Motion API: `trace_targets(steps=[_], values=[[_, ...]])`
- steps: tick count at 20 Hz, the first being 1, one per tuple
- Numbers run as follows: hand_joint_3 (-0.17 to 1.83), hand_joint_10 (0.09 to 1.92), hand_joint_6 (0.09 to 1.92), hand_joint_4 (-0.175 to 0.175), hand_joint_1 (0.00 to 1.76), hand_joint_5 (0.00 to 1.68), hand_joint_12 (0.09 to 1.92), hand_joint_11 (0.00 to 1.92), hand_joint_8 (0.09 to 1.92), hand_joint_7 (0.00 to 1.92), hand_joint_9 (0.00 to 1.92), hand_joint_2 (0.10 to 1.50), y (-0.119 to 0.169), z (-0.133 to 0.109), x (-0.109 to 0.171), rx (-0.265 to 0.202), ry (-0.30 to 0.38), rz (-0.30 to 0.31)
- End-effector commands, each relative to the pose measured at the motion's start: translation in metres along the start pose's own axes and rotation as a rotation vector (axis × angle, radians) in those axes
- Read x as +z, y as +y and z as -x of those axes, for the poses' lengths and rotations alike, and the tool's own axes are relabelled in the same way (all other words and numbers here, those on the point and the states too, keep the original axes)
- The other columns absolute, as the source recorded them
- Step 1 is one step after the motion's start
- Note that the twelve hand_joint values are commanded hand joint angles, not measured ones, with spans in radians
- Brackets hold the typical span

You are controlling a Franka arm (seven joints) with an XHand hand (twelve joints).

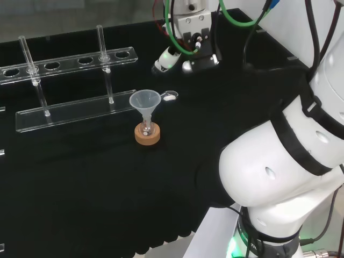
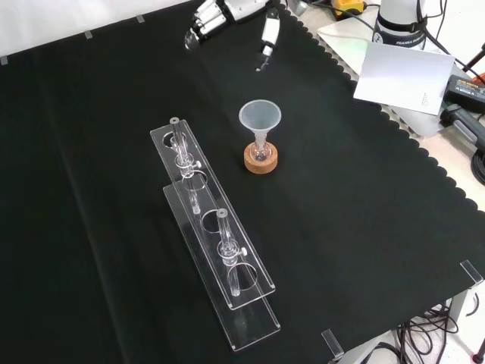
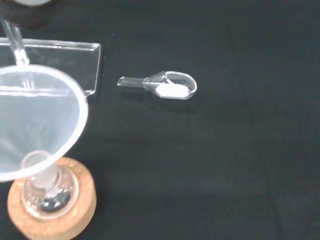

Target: Pick up the weighing funnel.

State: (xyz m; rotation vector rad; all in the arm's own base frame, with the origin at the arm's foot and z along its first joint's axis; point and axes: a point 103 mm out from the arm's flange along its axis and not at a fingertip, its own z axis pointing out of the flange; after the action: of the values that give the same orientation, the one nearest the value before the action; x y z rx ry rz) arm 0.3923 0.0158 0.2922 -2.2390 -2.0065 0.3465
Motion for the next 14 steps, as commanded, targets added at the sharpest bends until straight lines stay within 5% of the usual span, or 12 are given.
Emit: trace_targets(steps=[1, 14], values=[[0.26, 0.69, 0.09, -0.059, 0.69, 0.24, 1.42, 0.29, 0.67, 0.07, 0.35, 0.70, 0.015, 0.024, -0.009, 0.012, 0.025, -0.008], [0.39, 0.61, 0.09, -0.056, 0.84, 0.33, 1.35, 0.39, 0.68, 0.20, 0.52, 0.65, 0.067, 0.044, 0.002, -0.003, -0.015, -0.058]])
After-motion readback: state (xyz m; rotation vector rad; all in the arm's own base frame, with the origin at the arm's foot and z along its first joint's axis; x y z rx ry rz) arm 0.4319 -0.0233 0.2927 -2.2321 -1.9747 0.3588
